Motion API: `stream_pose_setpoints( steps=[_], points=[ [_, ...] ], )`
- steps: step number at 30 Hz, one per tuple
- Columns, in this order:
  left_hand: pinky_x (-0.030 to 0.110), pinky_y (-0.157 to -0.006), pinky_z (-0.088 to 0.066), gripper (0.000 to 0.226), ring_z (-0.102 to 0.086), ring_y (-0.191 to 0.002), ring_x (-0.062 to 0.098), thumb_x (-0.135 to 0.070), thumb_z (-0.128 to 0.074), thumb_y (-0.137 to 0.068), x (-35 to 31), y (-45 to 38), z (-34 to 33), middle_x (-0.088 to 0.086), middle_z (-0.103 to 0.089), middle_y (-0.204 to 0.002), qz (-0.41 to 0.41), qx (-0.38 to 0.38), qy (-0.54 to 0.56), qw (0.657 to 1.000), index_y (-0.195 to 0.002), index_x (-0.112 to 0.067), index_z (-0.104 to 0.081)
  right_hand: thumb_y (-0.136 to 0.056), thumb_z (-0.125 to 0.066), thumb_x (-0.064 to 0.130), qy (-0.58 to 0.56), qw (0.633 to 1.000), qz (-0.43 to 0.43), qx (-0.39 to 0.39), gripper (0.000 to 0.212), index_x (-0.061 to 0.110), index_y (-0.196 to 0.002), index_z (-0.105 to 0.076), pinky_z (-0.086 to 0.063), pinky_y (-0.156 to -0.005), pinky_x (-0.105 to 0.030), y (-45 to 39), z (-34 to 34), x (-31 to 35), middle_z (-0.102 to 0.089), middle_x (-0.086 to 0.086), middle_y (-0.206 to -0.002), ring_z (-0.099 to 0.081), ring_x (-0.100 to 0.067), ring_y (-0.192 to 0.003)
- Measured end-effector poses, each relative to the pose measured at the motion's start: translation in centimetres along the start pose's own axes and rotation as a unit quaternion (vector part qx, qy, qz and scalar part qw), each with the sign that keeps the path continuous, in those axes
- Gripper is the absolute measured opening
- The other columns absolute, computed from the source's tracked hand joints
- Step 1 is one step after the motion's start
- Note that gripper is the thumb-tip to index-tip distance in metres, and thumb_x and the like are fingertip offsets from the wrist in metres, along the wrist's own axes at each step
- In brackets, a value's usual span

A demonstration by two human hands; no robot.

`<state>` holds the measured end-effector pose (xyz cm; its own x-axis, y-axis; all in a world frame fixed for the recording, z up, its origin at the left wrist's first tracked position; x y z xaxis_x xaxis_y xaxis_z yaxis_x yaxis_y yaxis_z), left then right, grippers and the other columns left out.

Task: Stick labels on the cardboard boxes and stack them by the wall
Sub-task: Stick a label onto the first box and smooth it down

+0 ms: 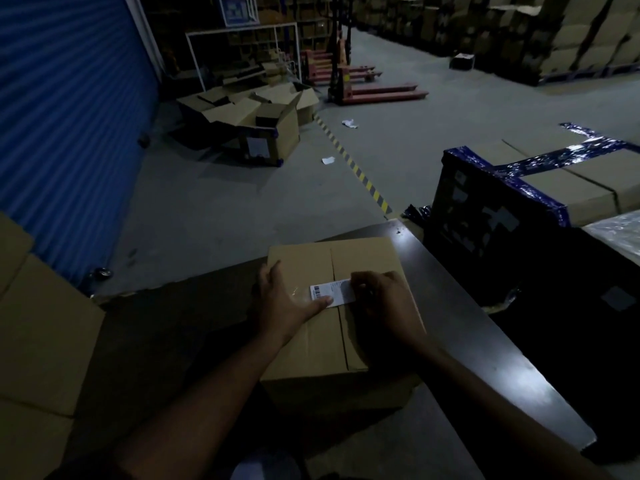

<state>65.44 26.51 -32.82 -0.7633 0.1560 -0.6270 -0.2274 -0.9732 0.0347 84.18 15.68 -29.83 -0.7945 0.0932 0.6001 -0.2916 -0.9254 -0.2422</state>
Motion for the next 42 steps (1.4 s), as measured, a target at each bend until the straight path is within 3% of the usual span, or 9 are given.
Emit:
stream_pose_setpoints(
  steps=[3,6,9,11,17,22,27,37,42],
  points=[
    [0.059,-0.109,-0.038,0.124,-0.02,-0.147,0.032,-0.069,-0.082,-0.061,0.0,-0.1,0.0,-0.003,-0.003,-0.165,0.001,0.005,0.006,1.0,-0.156,-0.028,-0.015,-0.087,-0.07,0.027,-0.034,0.999,-0.039,-0.008,0.038,0.026,-0.124,-0.059,-0.05,-0.091,-0.029,0.4,-0.4,0.3,-0.054,0.016,-0.112,-0.051,-0.005,-0.108],
    [0.058,-0.108,-0.039,0.124,-0.021,-0.147,0.031,-0.07,-0.082,-0.061,0.0,0.0,0.1,-0.004,-0.004,-0.165,0.003,0.002,0.0,1.0,-0.156,-0.028,-0.015,-0.087,-0.07,0.039,-0.092,0.995,-0.042,0.016,0.036,0.025,-0.12,-0.064,-0.056,-0.084,-0.021,0.0,-0.8,0.2,-0.066,0.01,-0.114,-0.062,0.0,-0.1],
    [0.06,-0.109,-0.037,0.125,-0.019,-0.148,0.032,-0.07,-0.082,-0.061,0.2,-0.2,0.0,-0.004,-0.003,-0.165,0.009,0.009,0.007,1.0,-0.157,-0.028,-0.014,-0.089,-0.068,0.025,-0.083,0.996,-0.04,0.006,0.039,0.02,-0.127,-0.057,-0.055,-0.087,-0.023,-0.2,-1.0,-0.1,-0.065,0.002,-0.12,-0.062,-0.007,-0.106],
    [0.061,-0.11,-0.036,0.125,-0.018,-0.148,0.032,-0.071,-0.081,-0.061,0.2,-0.2,0.0,-0.003,-0.002,-0.165,0.009,0.011,0.005,1.0,-0.157,-0.028,-0.014,-0.09,-0.067,0.03,-0.074,0.996,-0.043,0.004,0.034,0.023,-0.123,-0.059,-0.056,-0.085,-0.026,-0.2,-1.0,-0.1,-0.066,0.004,-0.116,-0.062,-0.005,-0.103],
    [0.061,-0.109,-0.038,0.124,-0.018,-0.149,0.031,-0.072,-0.08,-0.061,0.0,-0.1,0.1,-0.004,-0.003,-0.165,0.007,0.005,0.003,1.0,-0.157,-0.028,-0.016,-0.092,-0.065,0.033,-0.141,0.989,-0.053,0.013,0.029,0.02,-0.118,-0.062,-0.054,-0.072,-0.011,0.1,-0.5,0.1,-0.068,0.01,-0.107,-0.064,0.009,-0.089],
    [0.061,-0.107,-0.039,0.124,-0.019,-0.148,0.032,-0.072,-0.08,-0.06,0.3,-0.1,0.1,-0.004,-0.004,-0.165,0.007,0.005,0.004,1.0,-0.156,-0.029,-0.015,-0.089,-0.07,0.03,-0.139,0.987,-0.069,0.032,0.027,0.022,-0.114,-0.066,-0.055,-0.081,-0.015,0.3,-0.7,-0.4,-0.067,0.011,-0.114,-0.064,0.004,-0.099],
    [0.059,-0.107,-0.041,0.124,-0.02,-0.148,0.032,-0.073,-0.08,-0.06,0.1,-0.1,0.2,-0.003,-0.004,-0.165,0.006,0.002,0.004,1.0,-0.156,-0.028,-0.017,-0.089,-0.066,0.022,-0.09,0.994,-0.059,0.002,0.033,0.022,-0.122,-0.061,-0.058,-0.087,-0.033,0.6,-1.1,-0.5,-0.068,0.006,-0.117,-0.063,-0.005,-0.106],
    [0.057,-0.108,-0.039,0.123,-0.021,-0.147,0.031,-0.07,-0.082,-0.06,0.0,-0.1,0.1,-0.003,-0.005,-0.164,0.004,0.001,0.02,1.0,-0.156,-0.027,-0.018,-0.09,-0.066,0.03,-0.104,0.991,-0.089,-0.011,0.032,0.026,-0.121,-0.06,-0.058,-0.085,-0.033,1.1,-1.1,-1.3,-0.067,0.009,-0.114,-0.063,-0.003,-0.103],
    [0.057,-0.107,-0.04,0.122,-0.022,-0.146,0.031,-0.07,-0.082,-0.06,-0.1,0.0,0.3,-0.001,-0.007,-0.164,0.001,-0.007,0.014,1.0,-0.156,-0.027,-0.019,-0.089,-0.066,0.02,-0.092,0.993,-0.066,-0.028,0.035,0.023,-0.123,-0.059,-0.057,-0.088,-0.029,1.6,-0.3,-0.5,-0.067,0.007,-0.118,-0.062,-0.002,-0.105]
  ],
)
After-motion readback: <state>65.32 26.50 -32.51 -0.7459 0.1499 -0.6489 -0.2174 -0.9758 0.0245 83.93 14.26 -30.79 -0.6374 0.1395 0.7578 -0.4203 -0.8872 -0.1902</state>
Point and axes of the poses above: each hand's wrist, its own y-axis away from the middle knuckle, its own z-axis out of the back of the hand, x = y × z, the point moved 10 cm from there along -y, towards the middle knuckle
